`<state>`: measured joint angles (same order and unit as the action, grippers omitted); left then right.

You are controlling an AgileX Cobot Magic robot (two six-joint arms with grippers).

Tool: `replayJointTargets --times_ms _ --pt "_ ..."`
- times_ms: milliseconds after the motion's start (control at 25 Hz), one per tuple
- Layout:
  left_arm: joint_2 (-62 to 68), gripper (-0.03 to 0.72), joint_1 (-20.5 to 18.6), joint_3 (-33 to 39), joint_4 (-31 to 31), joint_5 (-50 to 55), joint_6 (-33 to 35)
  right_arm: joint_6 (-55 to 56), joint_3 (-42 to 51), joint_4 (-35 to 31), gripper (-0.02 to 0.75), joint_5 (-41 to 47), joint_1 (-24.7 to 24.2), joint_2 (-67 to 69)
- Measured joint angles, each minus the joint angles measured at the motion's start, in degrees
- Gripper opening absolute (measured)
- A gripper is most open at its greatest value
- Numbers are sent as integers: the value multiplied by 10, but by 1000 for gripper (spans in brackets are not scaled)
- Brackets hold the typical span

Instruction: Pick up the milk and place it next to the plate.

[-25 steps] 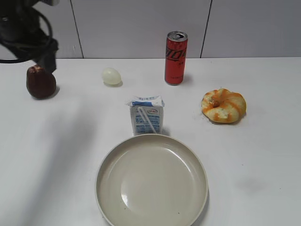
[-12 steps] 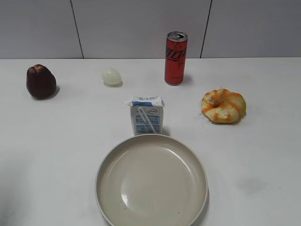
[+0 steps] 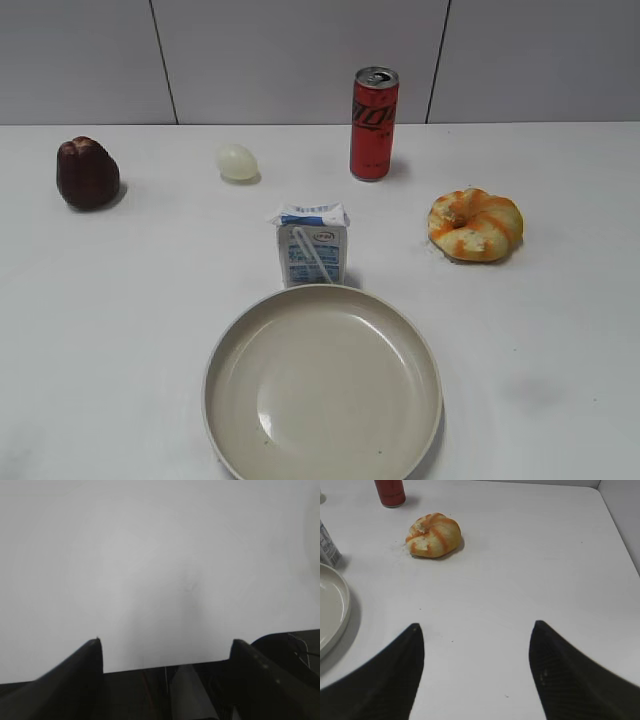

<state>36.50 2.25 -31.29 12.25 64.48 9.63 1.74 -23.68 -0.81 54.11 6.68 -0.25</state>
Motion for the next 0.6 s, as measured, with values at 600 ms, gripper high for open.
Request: replayJointTargets --times_ms 600 --pt "-309 540 0 28 1 -22 0 0 0 0 500 0 0 0"
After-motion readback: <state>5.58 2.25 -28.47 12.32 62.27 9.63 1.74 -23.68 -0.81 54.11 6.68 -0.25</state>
